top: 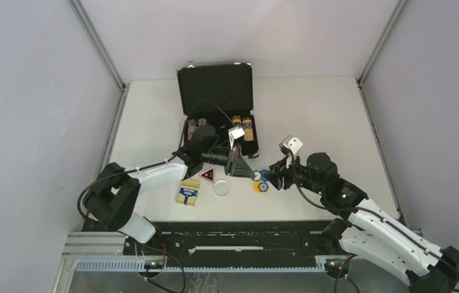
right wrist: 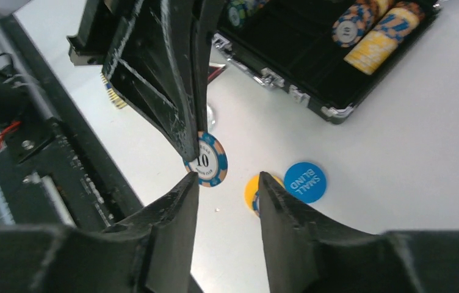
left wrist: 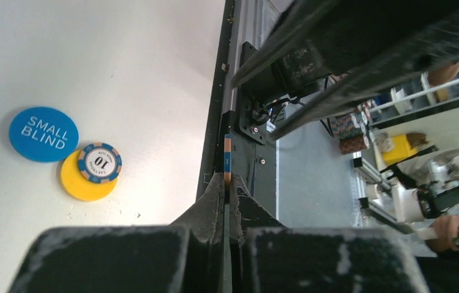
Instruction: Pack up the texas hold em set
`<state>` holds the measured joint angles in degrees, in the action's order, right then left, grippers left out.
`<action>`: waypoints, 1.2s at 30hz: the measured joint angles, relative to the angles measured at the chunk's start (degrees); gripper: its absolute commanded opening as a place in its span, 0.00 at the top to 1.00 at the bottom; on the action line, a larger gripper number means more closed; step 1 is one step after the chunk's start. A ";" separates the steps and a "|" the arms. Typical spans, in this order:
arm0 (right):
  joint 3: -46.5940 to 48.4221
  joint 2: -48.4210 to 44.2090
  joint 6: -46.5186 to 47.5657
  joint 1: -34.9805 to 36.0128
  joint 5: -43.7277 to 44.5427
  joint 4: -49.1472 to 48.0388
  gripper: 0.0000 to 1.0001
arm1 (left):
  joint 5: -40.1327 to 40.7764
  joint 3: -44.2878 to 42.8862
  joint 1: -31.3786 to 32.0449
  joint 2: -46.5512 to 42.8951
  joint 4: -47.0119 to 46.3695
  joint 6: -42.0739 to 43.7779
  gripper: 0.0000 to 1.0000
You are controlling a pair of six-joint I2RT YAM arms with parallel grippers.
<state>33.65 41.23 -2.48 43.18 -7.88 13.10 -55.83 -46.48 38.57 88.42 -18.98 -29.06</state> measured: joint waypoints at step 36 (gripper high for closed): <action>-5.86 -0.87 -5.86 -8.81 -26.88 -12.90 1.00 | -0.98 1.53 3.69 -7.30 0.11 8.48 0.32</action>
<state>27.79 40.36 -8.34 34.37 -34.76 0.21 -56.82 -44.95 42.26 81.12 -18.87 -20.58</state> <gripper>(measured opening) 0.007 0.644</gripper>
